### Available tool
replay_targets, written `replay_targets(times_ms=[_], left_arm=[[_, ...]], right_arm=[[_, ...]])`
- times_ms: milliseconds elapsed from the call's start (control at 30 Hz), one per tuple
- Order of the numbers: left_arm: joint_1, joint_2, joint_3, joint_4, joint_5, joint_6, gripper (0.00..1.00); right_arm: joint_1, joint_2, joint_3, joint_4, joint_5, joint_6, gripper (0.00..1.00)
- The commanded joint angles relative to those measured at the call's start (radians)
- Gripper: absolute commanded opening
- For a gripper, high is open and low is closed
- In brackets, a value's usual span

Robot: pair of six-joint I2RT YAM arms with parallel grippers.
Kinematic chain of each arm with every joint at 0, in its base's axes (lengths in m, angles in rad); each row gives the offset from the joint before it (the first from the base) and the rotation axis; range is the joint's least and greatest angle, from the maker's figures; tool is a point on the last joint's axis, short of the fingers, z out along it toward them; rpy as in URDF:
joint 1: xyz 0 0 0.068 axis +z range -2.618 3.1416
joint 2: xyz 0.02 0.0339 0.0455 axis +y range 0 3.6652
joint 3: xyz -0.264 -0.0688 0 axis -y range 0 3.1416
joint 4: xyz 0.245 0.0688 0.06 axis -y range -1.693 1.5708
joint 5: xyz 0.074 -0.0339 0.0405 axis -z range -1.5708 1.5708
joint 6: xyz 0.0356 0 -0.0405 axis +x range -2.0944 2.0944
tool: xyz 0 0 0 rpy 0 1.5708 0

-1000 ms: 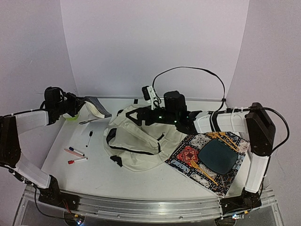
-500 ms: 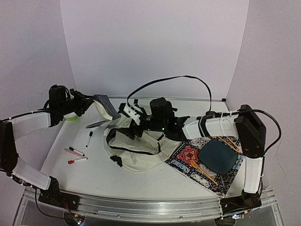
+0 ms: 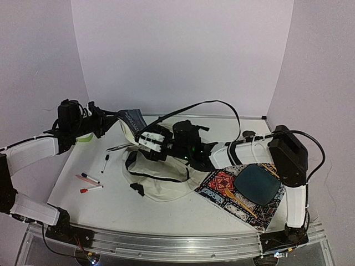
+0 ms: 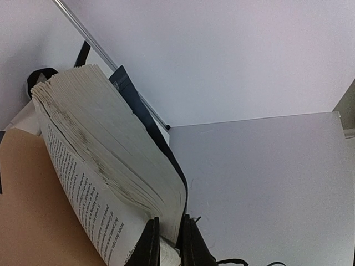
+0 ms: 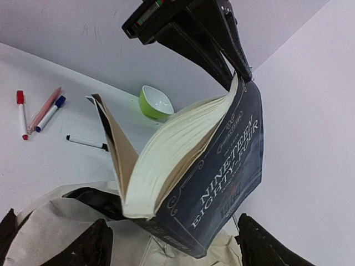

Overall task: Pack the student bag
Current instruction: Pass from the left arm to the right

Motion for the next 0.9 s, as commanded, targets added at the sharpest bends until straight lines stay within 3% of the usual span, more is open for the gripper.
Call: replay_targets(times_ms=[0,300,367,500,567,700,867], left_arm=[[-0.024,-0.072,-0.011,0.141,0.046,-0.002,0.0],[-0.089,-0.094,-0.049,0.141,0.033,-0.013,0.0],[-0.099,-0.102,-0.057,0.141,0.031,-0.014,0.0],[-0.1,-0.132,-0.095,0.139,0.015,-0.016,0.0],[-0.1,-0.145,-0.118,0.139,0.001,-0.016,0.0],[-0.1,-0.161,-0.17,0.137,-0.02,-0.017,0.02],[-0.1,-0.172,-0.216,0.127,-0.035,-0.028,0.24]], right_arm=[[0.001,0.047,0.033,0.064,0.036,-0.051,0.76],[0.006,0.111,0.044,0.084,0.05,-0.065,0.69],[0.006,0.119,0.039,0.108,0.069,-0.073,0.6],[0.006,0.1,-0.013,0.183,0.12,-0.105,0.22],[0.008,0.08,-0.044,0.214,0.136,-0.12,0.1],[0.01,0.048,-0.089,0.25,0.169,-0.157,0.0],[0.023,0.025,-0.137,0.315,0.234,-0.249,0.0]])
